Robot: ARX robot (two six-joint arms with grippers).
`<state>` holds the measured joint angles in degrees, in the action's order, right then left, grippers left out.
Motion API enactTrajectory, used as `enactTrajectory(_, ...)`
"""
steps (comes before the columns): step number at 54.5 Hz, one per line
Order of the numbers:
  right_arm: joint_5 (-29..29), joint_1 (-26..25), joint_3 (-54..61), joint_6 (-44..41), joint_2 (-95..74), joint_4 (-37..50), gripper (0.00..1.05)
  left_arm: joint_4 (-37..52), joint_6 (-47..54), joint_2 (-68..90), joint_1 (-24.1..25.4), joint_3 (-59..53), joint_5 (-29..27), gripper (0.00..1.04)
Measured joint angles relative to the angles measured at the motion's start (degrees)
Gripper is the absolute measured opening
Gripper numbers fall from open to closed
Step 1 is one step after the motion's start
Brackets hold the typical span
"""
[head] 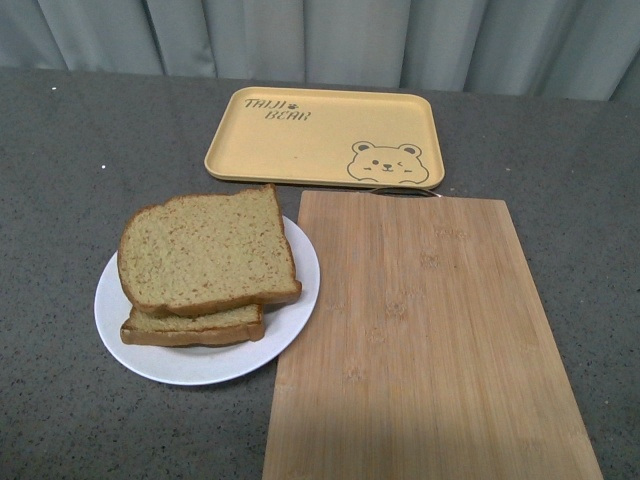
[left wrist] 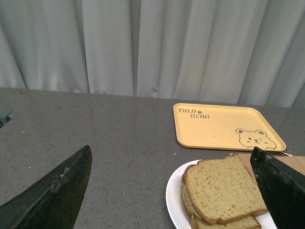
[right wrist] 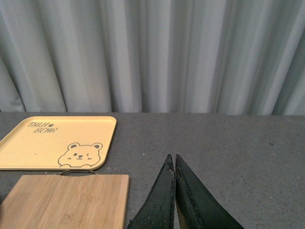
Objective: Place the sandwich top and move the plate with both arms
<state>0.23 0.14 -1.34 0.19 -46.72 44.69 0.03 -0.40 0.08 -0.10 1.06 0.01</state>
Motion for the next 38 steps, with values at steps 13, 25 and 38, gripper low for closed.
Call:
enactTrajectory(13,-0.26,0.0,0.98,0.0,10.25,-9.05,0.01,0.0,0.0,0.0,0.0,0.0,-0.02,0.98)
enactTrajectory(25,-0.28,-0.02,1.09,0.0,19.69,-17.79,0.01,0.0,0.0,0.0,0.0,0.0,-0.02,0.98)
enactTrajectory(38,-0.31,-0.02,1.11,0.0,25.79,-23.61,0.01,0.0,0.0,0.0,0.0,0.0,-0.02,0.98)
